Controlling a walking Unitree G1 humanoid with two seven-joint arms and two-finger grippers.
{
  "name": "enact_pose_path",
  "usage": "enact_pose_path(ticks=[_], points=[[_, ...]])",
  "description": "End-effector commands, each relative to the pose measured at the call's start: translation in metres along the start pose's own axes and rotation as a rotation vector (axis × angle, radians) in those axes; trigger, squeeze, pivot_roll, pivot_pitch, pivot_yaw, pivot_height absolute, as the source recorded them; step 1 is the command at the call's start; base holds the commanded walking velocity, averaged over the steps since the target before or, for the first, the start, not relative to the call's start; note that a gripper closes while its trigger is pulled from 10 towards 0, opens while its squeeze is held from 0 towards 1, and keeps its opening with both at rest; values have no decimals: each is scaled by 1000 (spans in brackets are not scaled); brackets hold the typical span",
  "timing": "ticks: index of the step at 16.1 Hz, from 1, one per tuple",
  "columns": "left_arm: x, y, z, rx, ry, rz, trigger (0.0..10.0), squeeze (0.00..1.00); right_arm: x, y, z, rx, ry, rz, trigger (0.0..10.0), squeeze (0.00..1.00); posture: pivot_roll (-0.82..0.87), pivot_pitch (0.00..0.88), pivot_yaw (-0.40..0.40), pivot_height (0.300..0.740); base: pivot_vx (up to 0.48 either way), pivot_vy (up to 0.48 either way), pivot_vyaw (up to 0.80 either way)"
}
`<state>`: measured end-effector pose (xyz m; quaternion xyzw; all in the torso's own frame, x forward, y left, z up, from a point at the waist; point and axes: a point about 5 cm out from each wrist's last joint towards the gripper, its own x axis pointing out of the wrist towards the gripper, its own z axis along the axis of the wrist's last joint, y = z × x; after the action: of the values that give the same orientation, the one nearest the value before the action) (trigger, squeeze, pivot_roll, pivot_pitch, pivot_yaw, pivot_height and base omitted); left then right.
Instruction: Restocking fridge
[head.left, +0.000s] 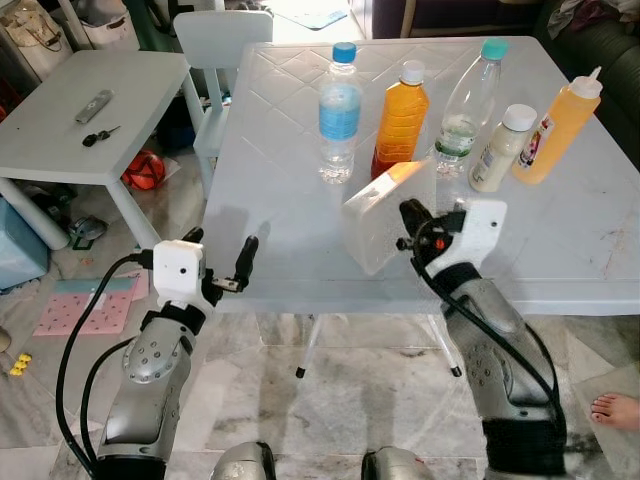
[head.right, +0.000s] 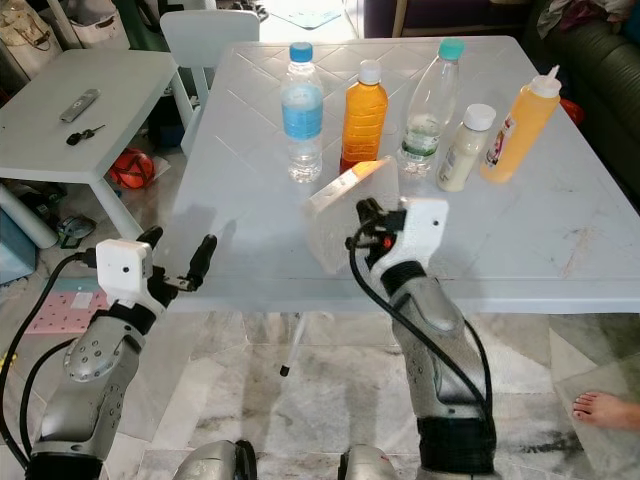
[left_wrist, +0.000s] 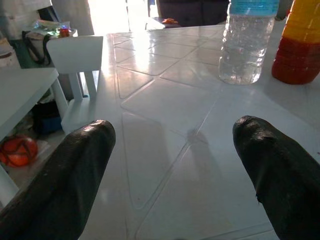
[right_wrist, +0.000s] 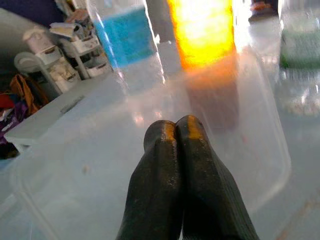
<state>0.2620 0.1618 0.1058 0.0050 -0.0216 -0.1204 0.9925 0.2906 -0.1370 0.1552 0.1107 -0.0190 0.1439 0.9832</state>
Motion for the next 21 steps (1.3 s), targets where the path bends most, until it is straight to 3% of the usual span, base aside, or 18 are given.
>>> enact_pose_path(ticks=[1, 5, 13, 17, 20, 21], points=[[0, 2, -2, 8, 7, 10, 10000, 0, 1, 4, 8, -24, -33, 18, 10000, 0, -53, 72, 38, 740, 0, 0, 0], [2, 0, -2, 5, 4, 5, 10000, 0, 12, -4, -2, -51, 18, 39, 10000, 0, -55, 67, 38, 740, 0, 0, 0], [1, 0, -4, 8, 10, 1, 10000, 0, 28, 12, -27, -49, 113, 170, 10000, 0, -45, 67, 39, 740, 0, 0, 0], [1, 1, -4, 12, 12, -1, 10000, 0, 22, 28, -38, -47, 151, 277, 10000, 0, -44, 70, 42, 740, 0, 0, 0], [1, 0, -4, 11, 16, -5, 10000, 0, 13, 34, -35, -86, 132, 319, 10000, 0, -49, 73, 43, 740, 0, 0, 0], [1, -1, -5, 11, 17, -6, 10000, 0, 8, 35, -32, -78, 122, 325, 10000, 67, -50, 74, 43, 740, 0, 0, 0]])
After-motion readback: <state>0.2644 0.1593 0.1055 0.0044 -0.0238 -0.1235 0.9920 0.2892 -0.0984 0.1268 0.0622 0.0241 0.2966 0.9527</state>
